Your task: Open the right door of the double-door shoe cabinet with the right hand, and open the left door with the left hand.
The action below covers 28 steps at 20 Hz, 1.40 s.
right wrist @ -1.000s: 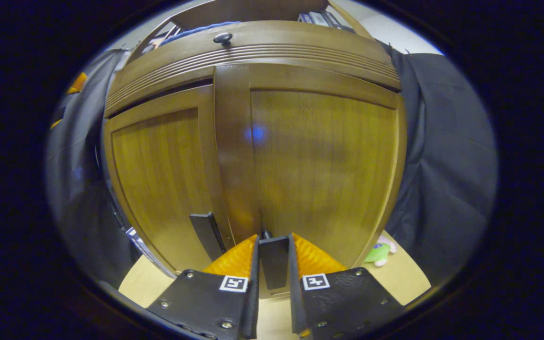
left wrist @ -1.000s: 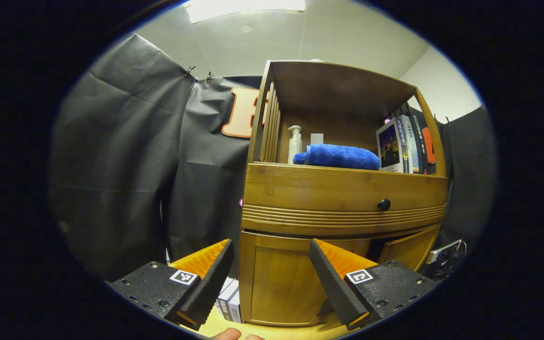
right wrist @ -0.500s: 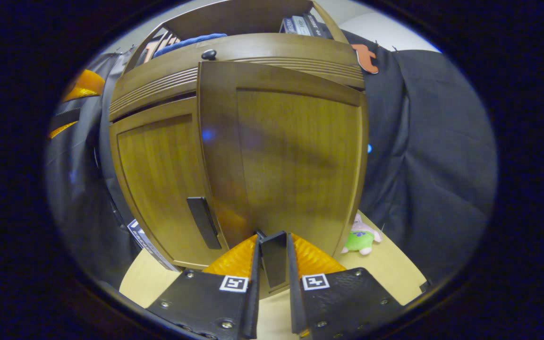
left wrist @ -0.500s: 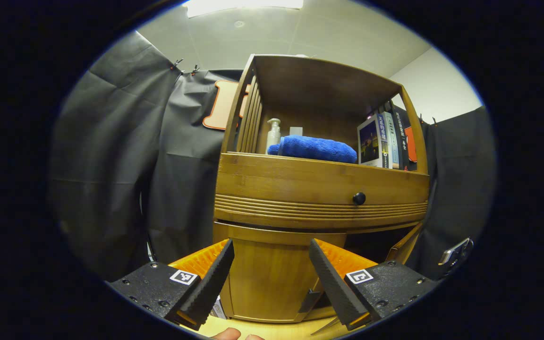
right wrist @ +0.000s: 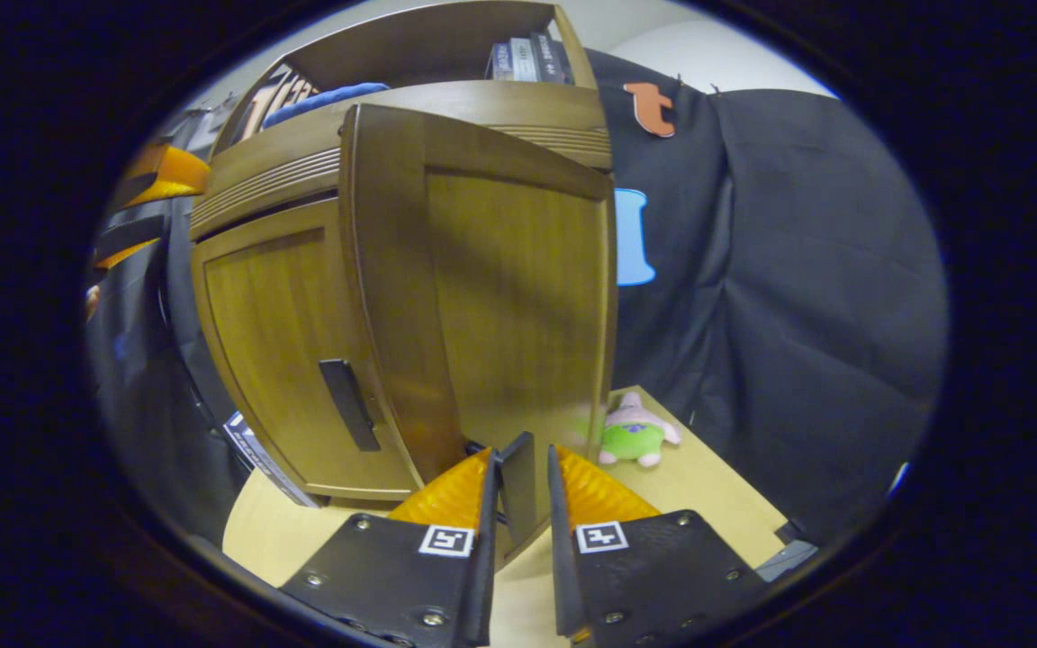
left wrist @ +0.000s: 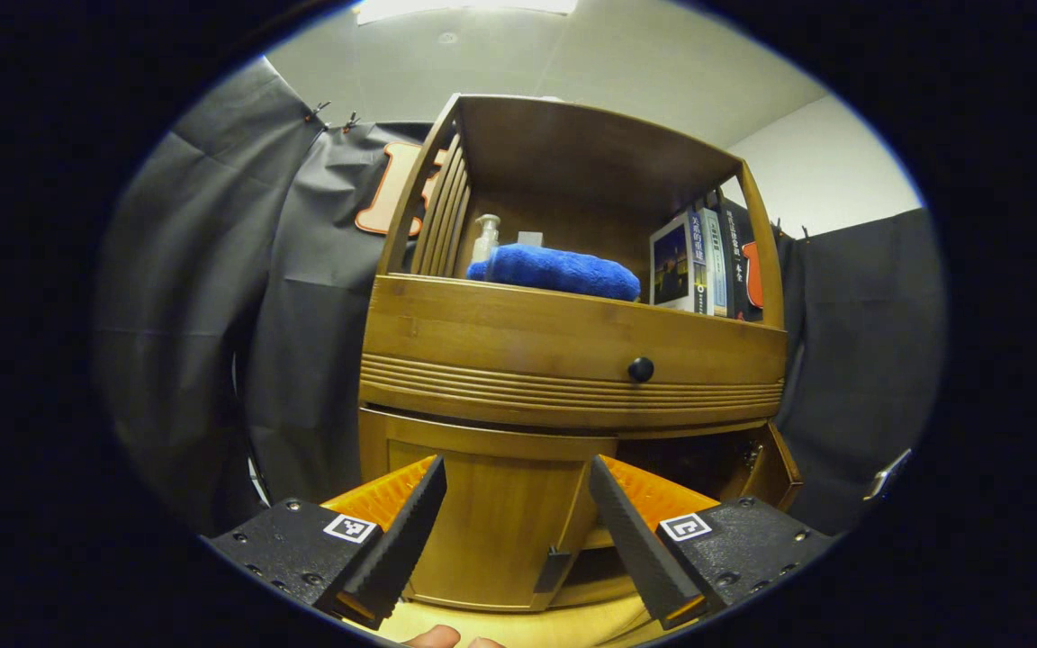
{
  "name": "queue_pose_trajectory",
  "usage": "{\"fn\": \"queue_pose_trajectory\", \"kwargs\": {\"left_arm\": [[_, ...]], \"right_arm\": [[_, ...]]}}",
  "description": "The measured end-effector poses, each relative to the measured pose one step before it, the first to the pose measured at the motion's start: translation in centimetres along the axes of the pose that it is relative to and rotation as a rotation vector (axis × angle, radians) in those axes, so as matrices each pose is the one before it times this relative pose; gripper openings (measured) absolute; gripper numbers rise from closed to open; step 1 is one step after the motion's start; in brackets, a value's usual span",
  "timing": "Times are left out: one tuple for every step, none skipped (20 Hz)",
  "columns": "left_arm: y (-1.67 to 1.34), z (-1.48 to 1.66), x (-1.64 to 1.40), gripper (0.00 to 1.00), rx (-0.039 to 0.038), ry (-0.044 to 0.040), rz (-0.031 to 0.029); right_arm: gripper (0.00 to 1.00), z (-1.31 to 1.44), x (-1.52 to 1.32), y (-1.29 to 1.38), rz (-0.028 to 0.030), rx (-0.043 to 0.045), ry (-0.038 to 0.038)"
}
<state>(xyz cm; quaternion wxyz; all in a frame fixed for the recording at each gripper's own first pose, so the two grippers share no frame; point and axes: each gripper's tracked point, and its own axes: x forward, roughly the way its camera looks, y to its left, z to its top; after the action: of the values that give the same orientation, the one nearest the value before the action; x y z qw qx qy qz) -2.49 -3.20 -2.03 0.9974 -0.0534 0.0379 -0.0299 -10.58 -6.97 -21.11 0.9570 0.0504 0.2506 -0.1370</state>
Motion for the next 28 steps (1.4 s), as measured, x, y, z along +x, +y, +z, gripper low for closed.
{"fn": "queue_pose_trajectory", "kwargs": {"left_arm": [[-0.396, -0.191, 0.098, 0.98, -0.00057, 0.0048, -0.00908], [-0.445, -0.146, 0.074, 0.98, -0.00135, 0.00311, -0.00933], [-0.391, -0.217, 0.033, 0.98, -0.00201, 0.00366, -0.00952], [-0.433, -0.133, 0.065, 0.98, -0.00233, 0.00355, -0.00996], [-0.396, -0.125, 0.104, 0.98, -0.00286, 0.0017, -0.00981], [-0.459, -0.013, 0.044, 0.99, -0.0028, 0.00174, -0.00915], [-0.316, -0.063, 0.1, 0.99, -0.00149, 0.00008, -0.00928], [-0.316, 0.041, 0.021, 0.99, 0.00016, -0.00034, -0.00745], [-0.28, -0.014, 0.01, 0.99, 0.00095, -0.00211, -0.00584], [-0.236, 0.021, 0.044, 0.99, 0.00089, -0.00145, -0.00569], [-0.167, -0.094, 0.078, 0.97, -0.00001, 0.0004, -0.00484], [-0.223, 0.003, 0.126, 0.97, -0.00294, 0.00043, -0.00539], [-0.276, -0.088, 0.112, 0.98, -0.00436, -0.00017, -0.00537], [-0.227, 0.011, 0.038, 0.99, -0.00337, 0.00105, -0.00414], [-0.147, -0.136, 0.094, 0.98, -0.00135, 0.0007, -0.00301], [-0.121, -0.013, 0.099, 0.98, 0.0007, 0.00123, -0.0033], [-0.12, -0.199, 0.031, 0.97, 0.00305, 0.00247, -0.00121], [0.014, -0.17, 0.053, 0.98, 0.00346, 0.00338, 0.00043], [0.057, -0.225, 0.015, 0.97, 0.0022, 0.00382, 0.00153], [0.111, -0.16, 0.096, 0.99, 0.00039, 0.00399, 0.00213], [0.032, -0.336, 0.162, 0.98, 0.00078, 0.00489, 0.00332], [0.141, -0.322, 0.174, 0.97, 0.00045, 0.00667, 0.00378], [0.233, -0.301, 0.114, 0.99, 0.0003, 0.00616, 0.00564], [0.262, -0.289, 0.117, 0.98, -0.00016, 0.00607, 0.00738], [0.35, -0.416, 0.093, 0.99, -0.00016, 0.00558, 0.00881], [0.231, -0.389, 0.173, 0.99, -0.00094, 0.00574, 0.00276], [0.14, -0.405, 0.284, 0.98, -0.00151, 0.00267, 0.00055], [0.169, -0.555, 0.307, 0.98, -0.00025, 0.00395, 0.00241]], "right_arm": [[0.28, -0.151, -0.319, -0.72, -0.01659, 0.00235, -0.00023], [0.27, 0.044, -0.243, -0.764, -0.01448, 0.00015, 0.00119], [0.27, -0.028, -0.346, -0.681, -0.00904, 0.00157, 0.00179], [0.27, -0.056, -0.162, -0.56, -0.00487, 0.00323, 0.00238], [0.27, -0.046, -0.066, -0.442, -0.00496, 0.00495, 0.00093], [0.27, 0.007, -0.101, -0.558, -0.0096, 0.00271, 0.00056], [0.27, 0.003, -0.182, -0.899, -0.01524, -0.00103, -0.00275], [0.28, 0.033, -0.166, -0.845, -0.02268, -0.00289, -0.00153], [0.27, -0.029, -0.032, -1.01, -0.02288, -0.00488, -0.00391], [0.27, 0.129, 0.071, -1.026, -0.01935, -0.00546, -0.00406], [0.27, -0.001, -0.013, -0.9, -0.01373, -0.00251, -0.00597], [0.27, -0.121, 0.13, -0.674, -0.00264, 0.00189, 0.00134], [0.25, -0.182, 0.063, -0.849, -0.01023, 0.00346, 0.00857], [0.21, -0.159, 0.387, -0.892, -0.00938, 0.00715, 0.00196], [0.13, 0.036, 0.141, -0.875, -0.00632, 0.00657, 0.00439], [0.13, 0.214, 0.022, -0.451, 0.0052, 0.01042, -0.00338], [0.13, -0.192, -0.029, -0.029, 0.00964, 0.00962, 0.0044], [0.13, 0.019, 0.107, -0.207, 0.00764, 0.00411, 0.00012], [0.13, 0.026, 0.131, -0.356, 0.00294, -0.0047, 0.00202], [0.13, 0.133, 0.033, -0.197, 0.0054, -0.00423, -0.00055], [0.13, 0.064, -0.016, -0.046, 0.00549, 0.00004, -0.00048], [0.13, 0.051, -0.055, -0.188, 0.01104, 0.00366, -0.00154], [0.13, 0.037, -0.056, -0.479, 0.00396, 0.00398, -0.00259], [0.13, 0.239, -0.037, -0.733, -0.00745, -0.00055, -0.0034], [0.13, 0.236, 0.025, -0.742, -0.01427, -0.00601, -0.00798], [0.13, 0.261, -0.026, -0.852, -0.01956, -0.01144, -0.00898], [0.13, 0.104, -0.094, -1.081, -0.02493, -0.01232, -0.00888], [0.13, 0.164, 0.023, -1.035, -0.02838, -0.0082, -0.00799]]}}
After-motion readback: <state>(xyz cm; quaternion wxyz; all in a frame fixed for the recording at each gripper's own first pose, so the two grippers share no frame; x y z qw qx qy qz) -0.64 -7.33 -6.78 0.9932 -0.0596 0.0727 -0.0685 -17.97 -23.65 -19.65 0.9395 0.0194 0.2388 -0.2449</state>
